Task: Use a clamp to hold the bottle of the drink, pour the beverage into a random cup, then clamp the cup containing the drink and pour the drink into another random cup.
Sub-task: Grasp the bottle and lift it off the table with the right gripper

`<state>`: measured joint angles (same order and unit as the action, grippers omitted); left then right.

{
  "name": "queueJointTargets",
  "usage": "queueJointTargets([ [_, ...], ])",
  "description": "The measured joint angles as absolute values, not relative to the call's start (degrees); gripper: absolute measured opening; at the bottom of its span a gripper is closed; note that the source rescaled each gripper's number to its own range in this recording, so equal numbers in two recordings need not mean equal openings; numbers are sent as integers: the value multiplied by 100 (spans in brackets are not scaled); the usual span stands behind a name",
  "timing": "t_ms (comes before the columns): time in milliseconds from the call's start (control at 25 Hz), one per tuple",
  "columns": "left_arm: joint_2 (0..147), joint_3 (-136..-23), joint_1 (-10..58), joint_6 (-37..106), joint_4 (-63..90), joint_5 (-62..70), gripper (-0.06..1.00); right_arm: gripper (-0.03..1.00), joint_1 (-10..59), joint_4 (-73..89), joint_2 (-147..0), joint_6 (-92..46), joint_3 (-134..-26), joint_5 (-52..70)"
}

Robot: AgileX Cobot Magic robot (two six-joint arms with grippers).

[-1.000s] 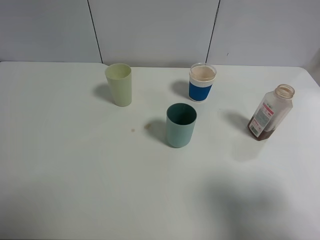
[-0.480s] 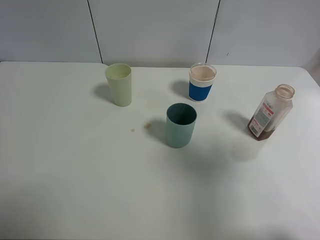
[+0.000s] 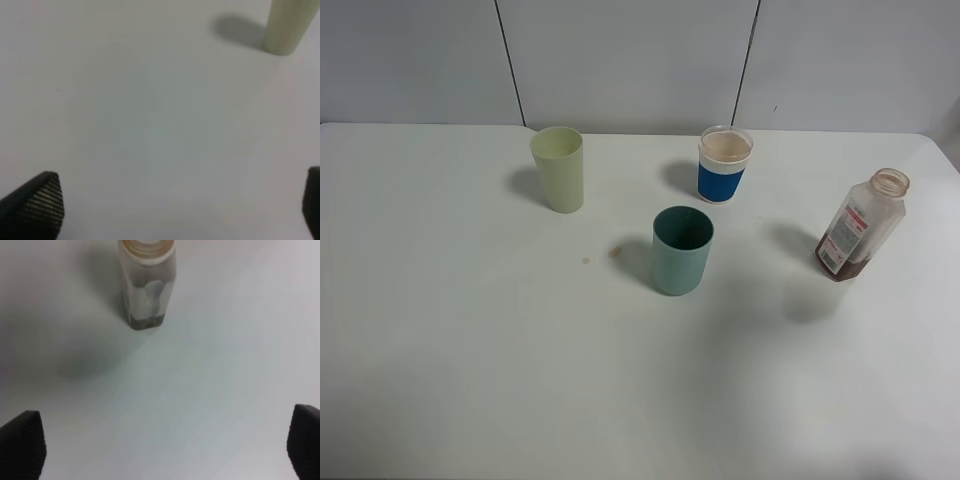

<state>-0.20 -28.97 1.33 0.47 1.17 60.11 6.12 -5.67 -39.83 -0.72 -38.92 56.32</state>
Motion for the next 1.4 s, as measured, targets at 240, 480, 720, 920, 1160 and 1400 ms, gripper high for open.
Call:
queueJointTargets([
  [240,-20,-2897,133,47,117,6011,89,95,633,-928,-3983,-138,-3899,6052],
  [480,-20,-2897,133,47,117,6011,89,95,633,-1539,-3983,-151,-3899,6259],
  [720,-20,-2897,133,47,117,6011,89,95,633,-1960,-3983,-322,-3465,6240],
  [920,-20,-2897,133,47,117,6011,89,95,633,-2546,-3983,-570,-3228,6078],
  [1160,-20,-2897,133,47,117,6011,89,95,633,-3531,-3983,-631,-3224,5815],
  [1400,-20,-2897,133,47,117,6011,89,95,633,-3760,-3983,-720,-3222,5126],
])
